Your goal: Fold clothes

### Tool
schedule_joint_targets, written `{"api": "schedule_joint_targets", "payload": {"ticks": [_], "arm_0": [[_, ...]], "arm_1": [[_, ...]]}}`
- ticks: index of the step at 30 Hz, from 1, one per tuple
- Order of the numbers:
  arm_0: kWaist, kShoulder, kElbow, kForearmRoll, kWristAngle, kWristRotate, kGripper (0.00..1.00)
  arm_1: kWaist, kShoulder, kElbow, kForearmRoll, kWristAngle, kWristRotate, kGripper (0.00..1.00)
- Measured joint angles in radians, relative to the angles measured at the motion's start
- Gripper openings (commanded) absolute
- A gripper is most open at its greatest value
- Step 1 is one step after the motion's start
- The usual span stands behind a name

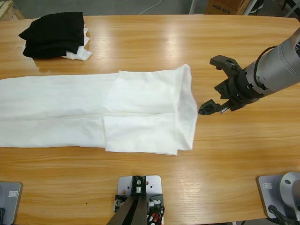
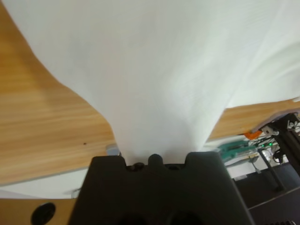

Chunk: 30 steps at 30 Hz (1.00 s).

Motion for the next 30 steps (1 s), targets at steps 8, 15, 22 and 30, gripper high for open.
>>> {"api": "schedule_joint_targets", "payload": {"ticks": [8,15,22,30], "arm_0": [[0.008,-0.049,-0.17,0.087,0.013,0.002,0.0],[-0.369,-0.068,-0.277,0.09,-0.139,-0.059,0.0],[-0.684,-0.058,-0.438,0.092,-0.274,-0.17,0.0],[-0.874,0.039,-0.565,0.092,-0.379,-0.197,0.0]], "arm_1": [[0.0,-0.026,0.05,-0.017,0.0,0.019,1.0],[-0.002,-0.027,0.061,-0.038,0.0,0.021,1.0],[-0.002,-0.027,0.086,-0.069,0.0,0.021,1.0],[-0.003,-0.026,0.089,-0.086,0.0,0.021,1.0]]}}
